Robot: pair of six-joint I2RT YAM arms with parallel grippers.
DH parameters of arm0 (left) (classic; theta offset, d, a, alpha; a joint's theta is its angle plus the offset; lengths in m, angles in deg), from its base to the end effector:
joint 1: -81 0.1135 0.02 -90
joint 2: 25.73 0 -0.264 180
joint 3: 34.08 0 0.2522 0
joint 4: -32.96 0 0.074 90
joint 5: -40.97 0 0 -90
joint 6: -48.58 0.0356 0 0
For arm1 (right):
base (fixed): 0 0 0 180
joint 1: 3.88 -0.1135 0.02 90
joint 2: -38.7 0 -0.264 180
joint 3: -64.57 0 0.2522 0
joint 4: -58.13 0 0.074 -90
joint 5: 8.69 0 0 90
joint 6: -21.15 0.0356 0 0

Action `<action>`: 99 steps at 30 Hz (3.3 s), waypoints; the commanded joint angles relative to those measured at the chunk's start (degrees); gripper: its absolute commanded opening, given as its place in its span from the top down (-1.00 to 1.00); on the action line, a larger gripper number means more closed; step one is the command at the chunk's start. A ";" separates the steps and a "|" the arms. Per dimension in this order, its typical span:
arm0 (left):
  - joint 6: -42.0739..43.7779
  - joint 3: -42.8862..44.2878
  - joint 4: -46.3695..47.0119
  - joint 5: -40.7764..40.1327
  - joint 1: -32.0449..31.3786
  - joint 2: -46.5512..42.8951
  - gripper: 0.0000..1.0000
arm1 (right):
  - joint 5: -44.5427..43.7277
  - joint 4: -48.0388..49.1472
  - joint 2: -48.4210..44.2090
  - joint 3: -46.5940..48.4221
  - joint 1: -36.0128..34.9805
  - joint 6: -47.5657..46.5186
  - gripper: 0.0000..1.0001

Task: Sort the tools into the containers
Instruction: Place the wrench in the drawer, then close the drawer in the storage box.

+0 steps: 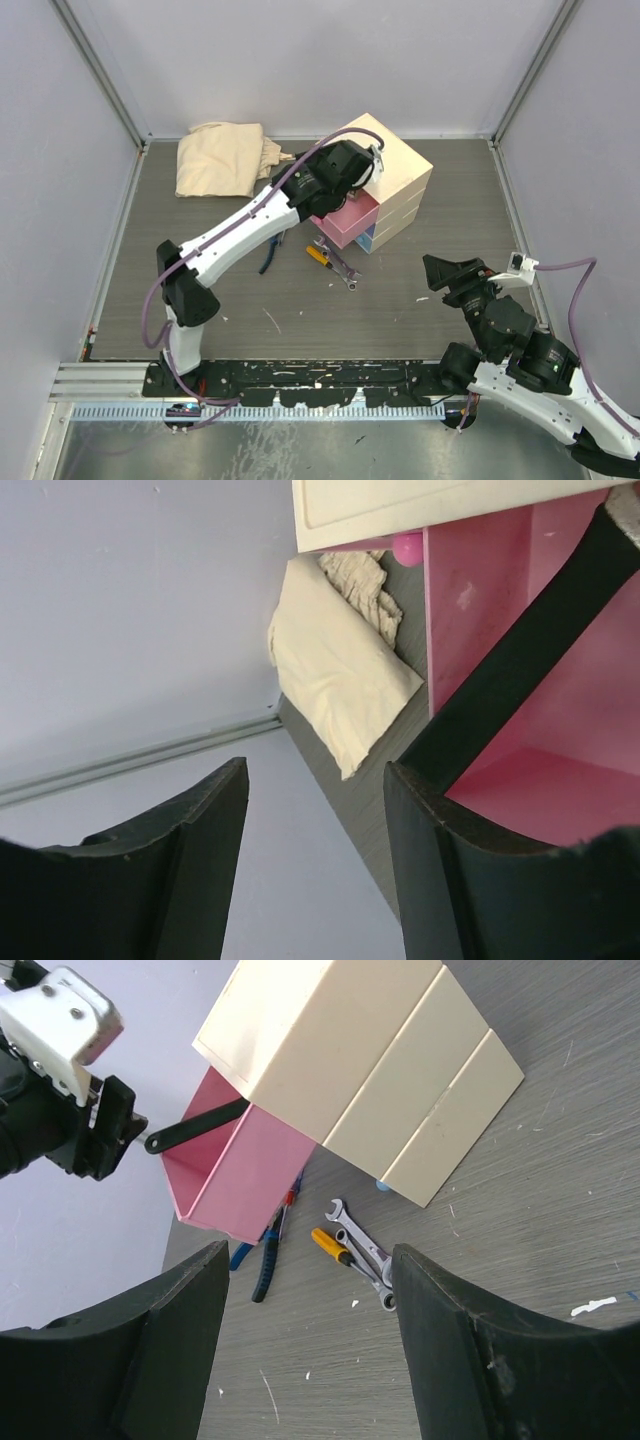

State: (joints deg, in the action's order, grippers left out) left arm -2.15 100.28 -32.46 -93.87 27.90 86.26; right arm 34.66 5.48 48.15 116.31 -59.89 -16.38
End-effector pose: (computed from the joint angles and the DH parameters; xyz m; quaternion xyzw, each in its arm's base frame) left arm 0.2750 -0.3245 0.3865 0.5066 0.6967 0.3029 0.4077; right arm 0.0455 0.0212 0.3088 0.2316 0.7128 0.2995 0.5904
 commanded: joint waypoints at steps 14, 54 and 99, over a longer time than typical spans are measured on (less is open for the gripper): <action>-45.96 -6.22 -2.23 16.37 14.45 -18.18 -0.15 | 0.61 4.44 1.85 -1.04 0.15 1.41 -0.41; -57.24 -10.82 4.15 44.76 20.10 -11.30 0.39 | 1.65 4.27 0.47 -1.42 0.19 1.50 -0.41; -55.59 -5.14 4.64 53.75 18.22 -6.30 0.58 | 1.43 3.63 1.40 -1.35 0.11 2.15 -0.41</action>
State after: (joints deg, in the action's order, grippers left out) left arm -58.57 93.11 -30.45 -41.09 46.89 80.55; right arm 36.87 8.06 49.09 114.65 -59.89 -14.85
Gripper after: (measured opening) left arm 0.169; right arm 0.705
